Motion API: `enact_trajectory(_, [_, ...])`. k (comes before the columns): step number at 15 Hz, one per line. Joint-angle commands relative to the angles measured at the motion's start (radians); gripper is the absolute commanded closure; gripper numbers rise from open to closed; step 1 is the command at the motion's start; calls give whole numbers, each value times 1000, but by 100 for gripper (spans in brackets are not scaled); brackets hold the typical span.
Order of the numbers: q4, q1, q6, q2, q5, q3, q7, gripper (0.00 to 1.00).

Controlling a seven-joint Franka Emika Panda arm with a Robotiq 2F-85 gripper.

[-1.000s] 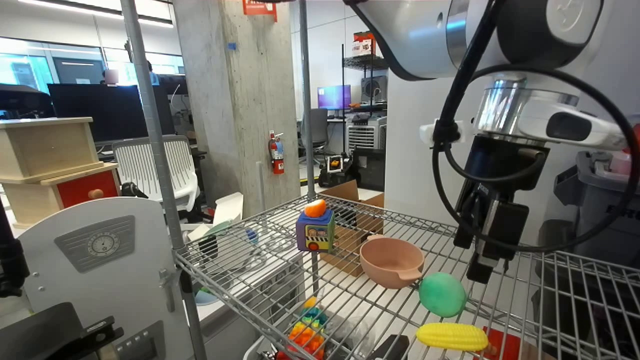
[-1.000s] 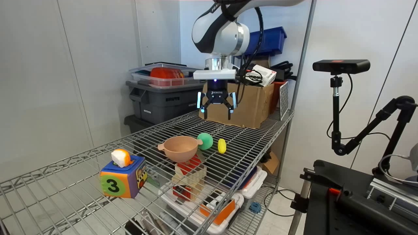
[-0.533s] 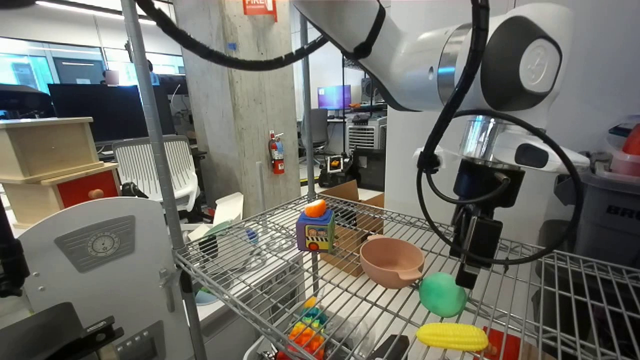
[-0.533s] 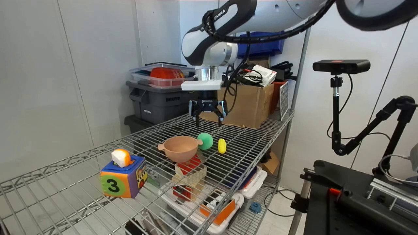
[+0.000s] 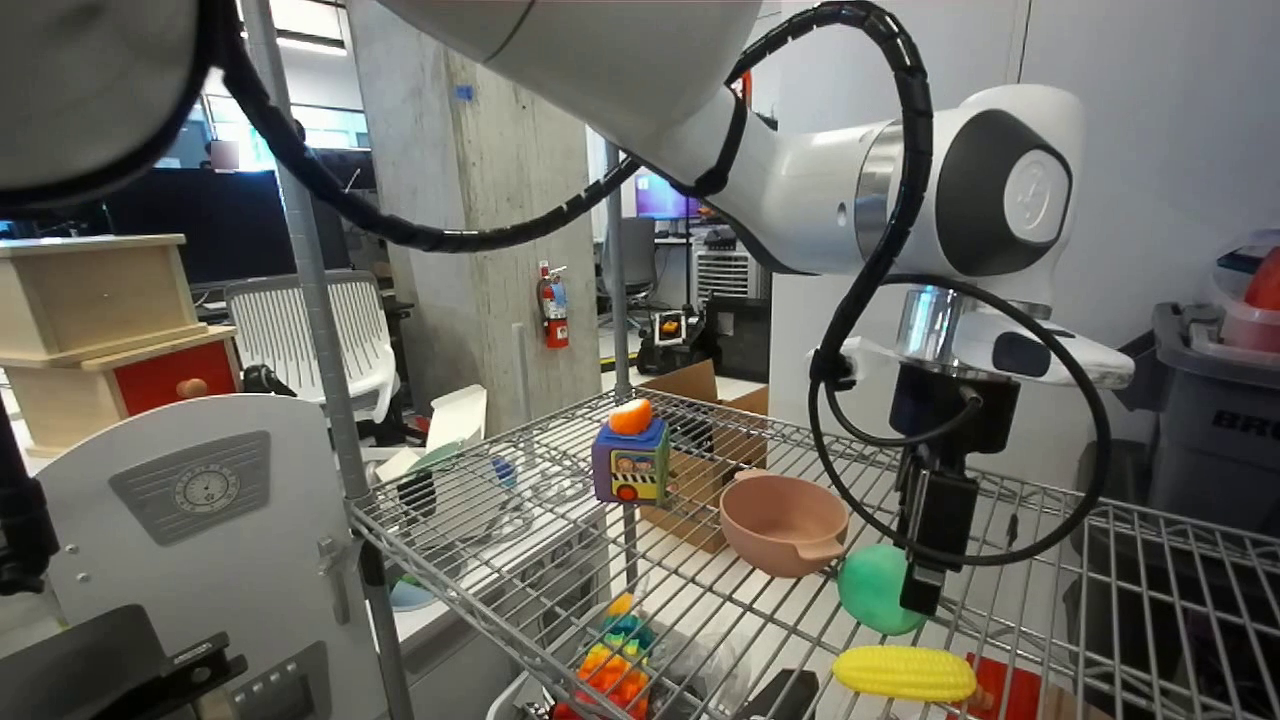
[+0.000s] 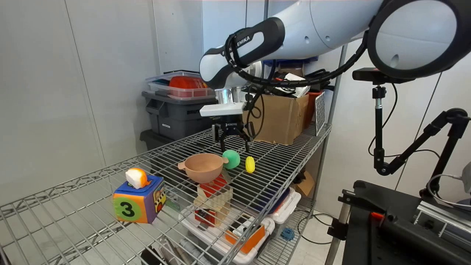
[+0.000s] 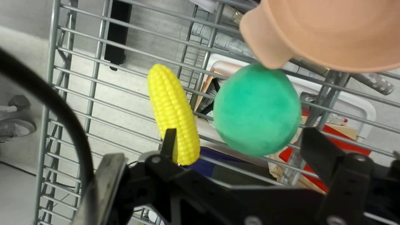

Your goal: Put the green object inside the bowl

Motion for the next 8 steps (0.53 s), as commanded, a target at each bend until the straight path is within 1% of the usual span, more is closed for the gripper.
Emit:
enact_trajectory(1, [117,-13,-78,58,-40,35,25,0])
enact_trajectory(4, [160,-14,-112,82,-52,47,24,0])
enact_trajectory(5, [173,-15,-122,89,-54,49,24,25])
enact_trajectory(6, [185,-15,-137,95,-58,49,25,26])
enact_trajectory(8, [206,-17,-154,106,-61,49,31,42])
